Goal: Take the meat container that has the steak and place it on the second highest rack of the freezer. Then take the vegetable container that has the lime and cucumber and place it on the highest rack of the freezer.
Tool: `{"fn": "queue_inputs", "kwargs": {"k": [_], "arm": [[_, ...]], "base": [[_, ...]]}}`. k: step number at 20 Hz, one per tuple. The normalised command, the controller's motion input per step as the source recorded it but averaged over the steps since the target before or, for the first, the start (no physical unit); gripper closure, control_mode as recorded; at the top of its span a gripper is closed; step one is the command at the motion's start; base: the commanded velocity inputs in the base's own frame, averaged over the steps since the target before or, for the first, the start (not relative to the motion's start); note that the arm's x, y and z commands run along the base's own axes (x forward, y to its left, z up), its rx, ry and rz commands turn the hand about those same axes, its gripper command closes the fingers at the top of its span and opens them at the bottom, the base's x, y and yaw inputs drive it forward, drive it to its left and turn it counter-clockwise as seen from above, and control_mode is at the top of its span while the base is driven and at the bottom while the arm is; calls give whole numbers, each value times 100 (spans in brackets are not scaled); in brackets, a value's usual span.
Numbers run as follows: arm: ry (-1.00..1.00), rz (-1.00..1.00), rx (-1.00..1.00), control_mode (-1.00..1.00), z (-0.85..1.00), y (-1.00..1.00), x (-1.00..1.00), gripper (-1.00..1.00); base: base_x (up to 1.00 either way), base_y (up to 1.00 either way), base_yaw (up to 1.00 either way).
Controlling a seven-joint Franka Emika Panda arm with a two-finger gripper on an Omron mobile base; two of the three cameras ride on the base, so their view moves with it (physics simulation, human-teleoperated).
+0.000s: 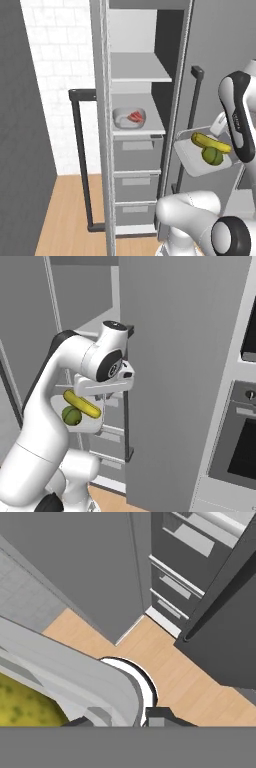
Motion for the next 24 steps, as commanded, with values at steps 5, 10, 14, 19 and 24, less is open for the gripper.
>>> {"fn": "queue_inputs", "kwargs": {"k": [5, 10, 14, 19, 24], "arm": [[0, 0, 0, 100, 0, 0, 0, 100], [0, 0, 0, 100, 0, 0, 0, 100], [0, -18, 0, -100, 1, 12, 70, 100], [0, -57, 15, -100, 17, 26, 58, 100], [0, -65, 23, -100, 37, 40, 17, 100]], "base": [[36, 1, -4], [14, 22, 0], [0, 0, 0], [0, 0, 0], [0, 0, 0]]}}
